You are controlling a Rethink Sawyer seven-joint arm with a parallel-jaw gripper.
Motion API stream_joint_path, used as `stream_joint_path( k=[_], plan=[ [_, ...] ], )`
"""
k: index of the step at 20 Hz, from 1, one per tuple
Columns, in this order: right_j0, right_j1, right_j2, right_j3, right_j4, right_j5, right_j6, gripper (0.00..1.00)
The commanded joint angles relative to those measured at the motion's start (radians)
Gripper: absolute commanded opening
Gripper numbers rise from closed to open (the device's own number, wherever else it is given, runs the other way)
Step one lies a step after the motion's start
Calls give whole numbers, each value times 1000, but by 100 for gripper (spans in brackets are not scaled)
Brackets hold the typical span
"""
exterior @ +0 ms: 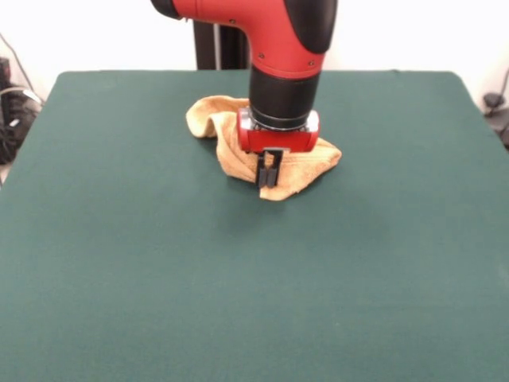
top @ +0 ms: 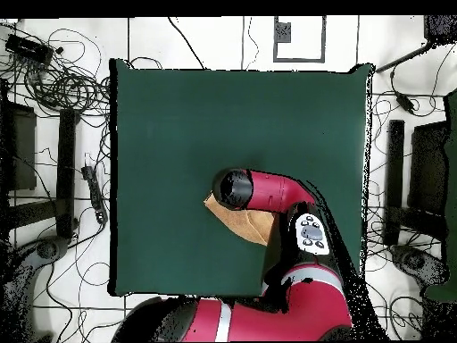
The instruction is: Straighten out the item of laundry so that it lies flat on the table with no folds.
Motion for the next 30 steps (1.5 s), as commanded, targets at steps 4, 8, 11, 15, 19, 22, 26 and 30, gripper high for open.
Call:
stream_joint_path(
  k=[4,8,11,15,19,22,26,30],
  plan=[
    [23,43,64,22,-8,73,104,0],
    [24,41,68,22,-8,79,99,0],
    [25,41,67,23,-8,78,101,0],
    [26,37,65,29,-4,78,107,0],
    [30,37,63,27,-4,80,110,100],
    [33,39,58,24,-2,81,116,100],
    [34,38,58,27,4,77,126,100],
    [35,38,56,27,5,79,129,100]
  ],
)
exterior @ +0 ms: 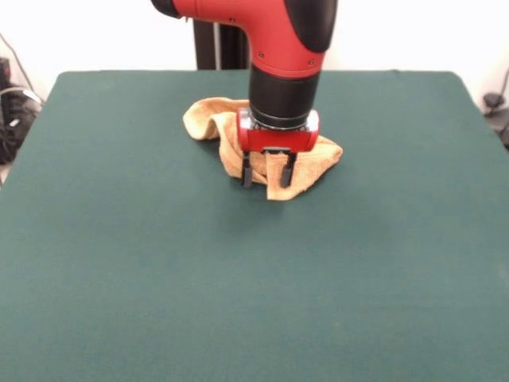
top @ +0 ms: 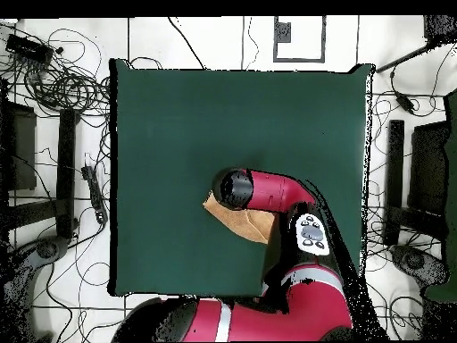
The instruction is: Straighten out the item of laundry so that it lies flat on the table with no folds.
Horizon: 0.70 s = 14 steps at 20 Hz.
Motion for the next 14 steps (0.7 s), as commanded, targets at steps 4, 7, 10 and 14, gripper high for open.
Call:
stream_joint_path(
  k=[4,7,10,14],
  plan=[
    [34,40,57,27,6,81,127,100],
    [33,38,59,26,7,85,126,100],
    [34,38,58,25,8,85,127,100],
    [35,38,58,23,10,91,129,100]
  ],
)
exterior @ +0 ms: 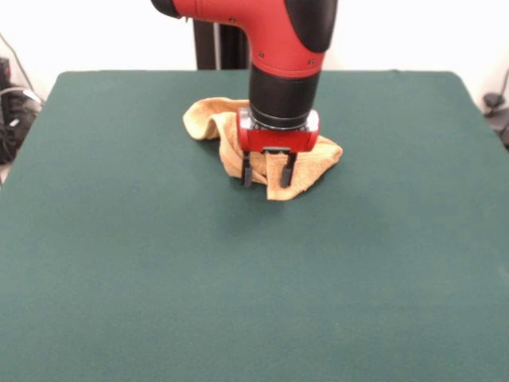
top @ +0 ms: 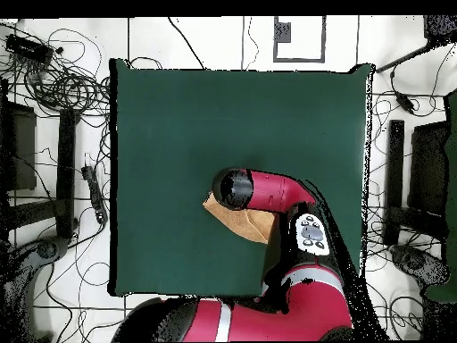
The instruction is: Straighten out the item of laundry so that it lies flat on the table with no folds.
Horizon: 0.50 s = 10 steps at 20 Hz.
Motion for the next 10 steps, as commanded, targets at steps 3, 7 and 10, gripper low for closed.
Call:
stream_joint_path(
  k=[3,7,10],
  plan=[
    [35,37,59,22,12,95,130,100],
    [34,38,60,15,14,102,128,100],
    [34,39,61,9,15,105,127,100]
  ],
)
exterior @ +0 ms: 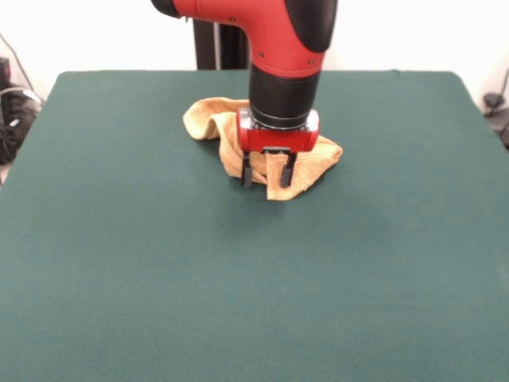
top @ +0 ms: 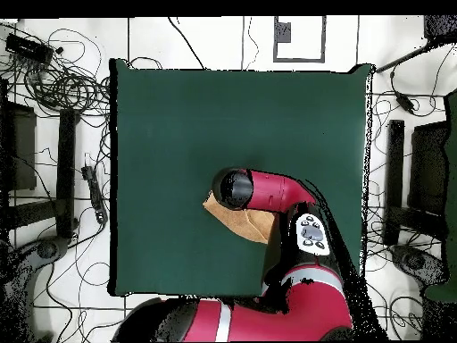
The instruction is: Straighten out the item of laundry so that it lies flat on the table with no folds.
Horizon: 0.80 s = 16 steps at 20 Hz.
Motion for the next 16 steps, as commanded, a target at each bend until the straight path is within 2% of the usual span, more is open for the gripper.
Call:
stream_joint_path(
  k=[1,16],
  plan=[
    [33,39,62,7,15,107,125,100],
    [31,47,63,-56,28,168,125,100]
  ],
)
